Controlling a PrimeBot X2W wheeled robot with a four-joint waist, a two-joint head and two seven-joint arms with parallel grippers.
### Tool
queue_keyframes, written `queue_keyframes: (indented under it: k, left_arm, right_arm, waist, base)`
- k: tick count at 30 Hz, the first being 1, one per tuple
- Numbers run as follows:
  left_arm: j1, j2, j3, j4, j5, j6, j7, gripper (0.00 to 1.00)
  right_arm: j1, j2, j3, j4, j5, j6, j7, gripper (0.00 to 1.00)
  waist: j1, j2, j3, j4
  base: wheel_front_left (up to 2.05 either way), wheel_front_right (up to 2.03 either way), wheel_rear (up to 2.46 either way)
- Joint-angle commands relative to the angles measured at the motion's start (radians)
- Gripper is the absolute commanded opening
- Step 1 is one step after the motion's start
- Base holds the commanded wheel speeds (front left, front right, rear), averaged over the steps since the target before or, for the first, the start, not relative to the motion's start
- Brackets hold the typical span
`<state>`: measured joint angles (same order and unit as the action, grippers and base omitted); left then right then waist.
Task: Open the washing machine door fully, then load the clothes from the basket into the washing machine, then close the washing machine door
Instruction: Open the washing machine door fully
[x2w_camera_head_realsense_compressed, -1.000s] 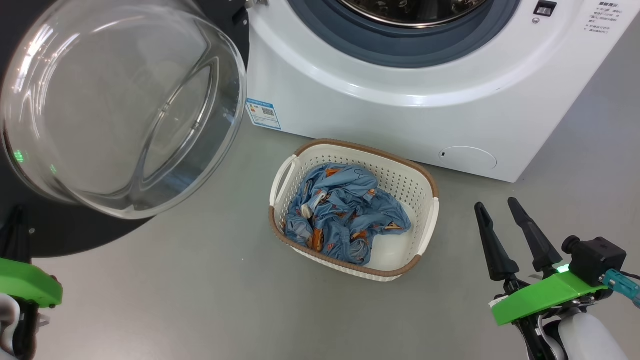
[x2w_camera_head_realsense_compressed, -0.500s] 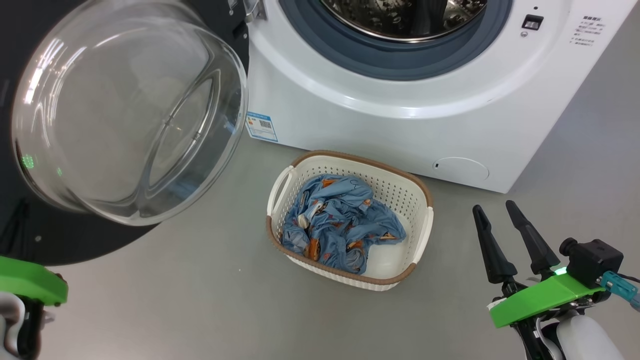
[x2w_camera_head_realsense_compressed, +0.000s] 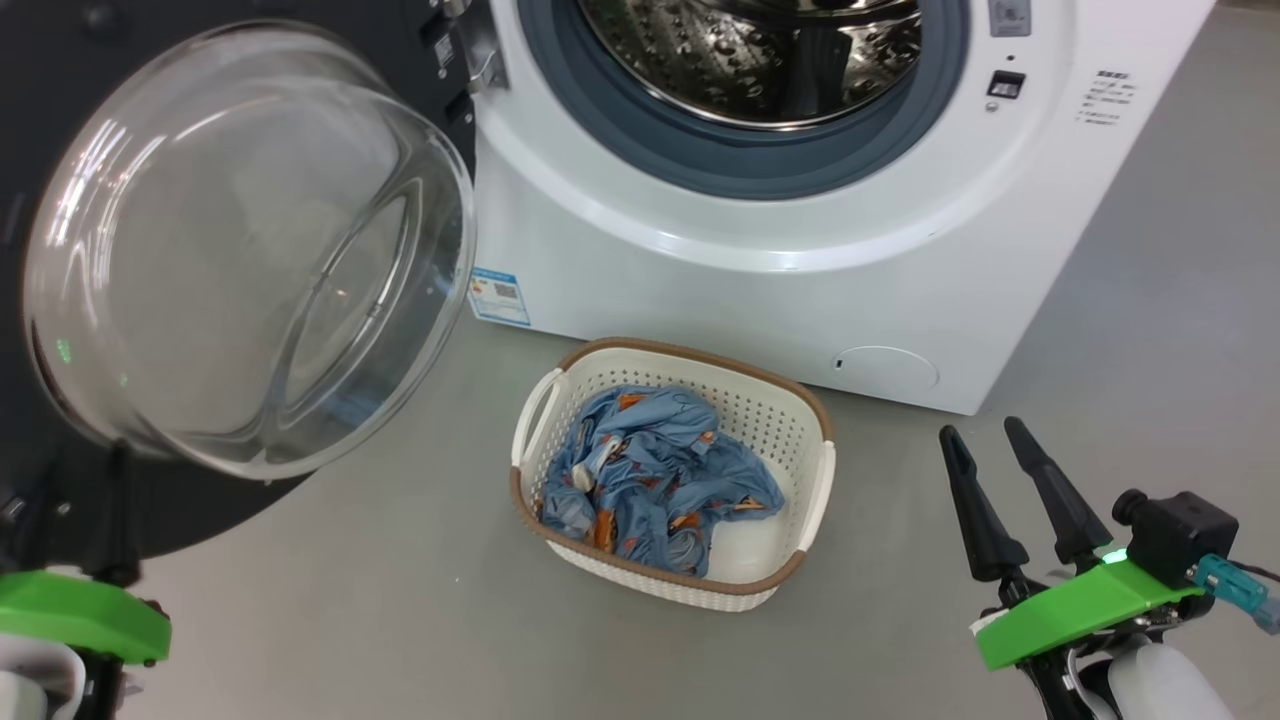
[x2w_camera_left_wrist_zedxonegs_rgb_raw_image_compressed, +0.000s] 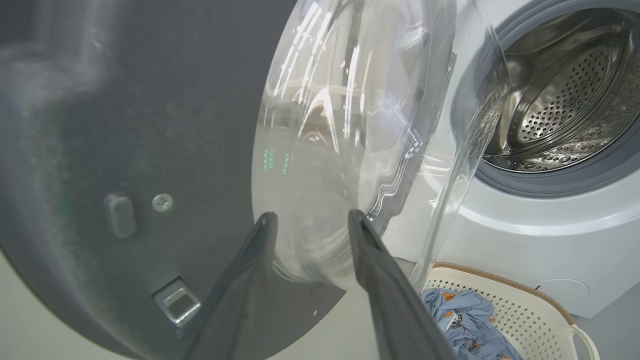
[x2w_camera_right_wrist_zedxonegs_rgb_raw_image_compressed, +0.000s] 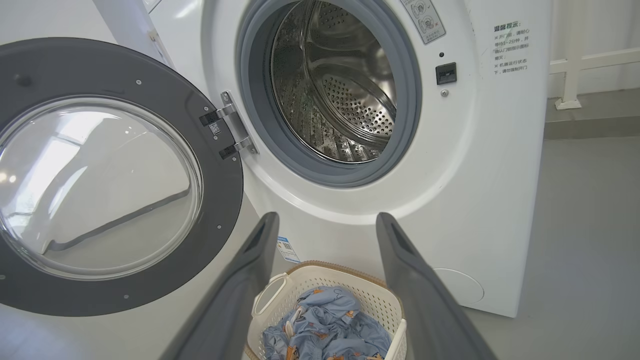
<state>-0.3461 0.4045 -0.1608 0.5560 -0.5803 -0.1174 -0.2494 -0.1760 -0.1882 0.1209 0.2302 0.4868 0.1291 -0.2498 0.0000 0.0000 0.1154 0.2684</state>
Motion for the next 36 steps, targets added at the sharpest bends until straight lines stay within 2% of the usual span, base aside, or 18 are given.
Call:
queue_keyframes:
  k: [1,18,36]
  left_arm:
    - [-0.005,0.046,0.044,-0.034,0.017,0.01,-0.012,1.0]
    - [0.147,-0.002,0.055,-0.249,0.031,0.065,-0.012,1.0]
    - [0.237,-0.074,0.055,-0.404,0.055,0.093,-0.012,1.0]
  right_arm:
    - [0.009,0.0,0.028,-0.023,0.007,0.002,-0.012,1.0]
    - [0.033,-0.018,0.046,-0.023,0.01,0.002,-0.012,1.0]
    - [0.02,-0.043,0.039,-0.037,-0.003,0.002,-0.012,1.0]
  waist:
    - [0.0,0.0,-0.012,-0.015]
    - [0.0,0.0,-0.064,-0.132]
    - [0.0,0.0,-0.076,-0.274]
  base:
    - [0.0,0.0,0.0]
    - [0.0,0.0,0.0]
    - [0.0,0.0,0.0]
